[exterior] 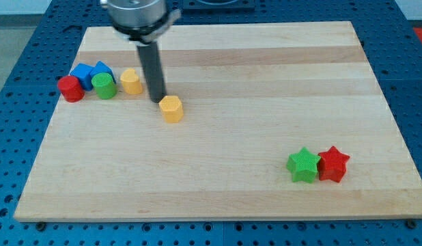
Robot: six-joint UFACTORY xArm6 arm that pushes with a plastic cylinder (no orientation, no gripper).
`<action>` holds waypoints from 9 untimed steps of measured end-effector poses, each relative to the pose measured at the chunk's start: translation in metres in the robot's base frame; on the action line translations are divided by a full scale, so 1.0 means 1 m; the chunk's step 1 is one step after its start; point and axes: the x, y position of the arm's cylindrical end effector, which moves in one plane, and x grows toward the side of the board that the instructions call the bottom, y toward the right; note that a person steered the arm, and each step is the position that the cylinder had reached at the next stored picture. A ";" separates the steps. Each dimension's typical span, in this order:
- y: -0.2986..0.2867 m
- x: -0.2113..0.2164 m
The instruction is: Move the hexagon towards the bottom middle
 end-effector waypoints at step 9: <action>0.039 0.044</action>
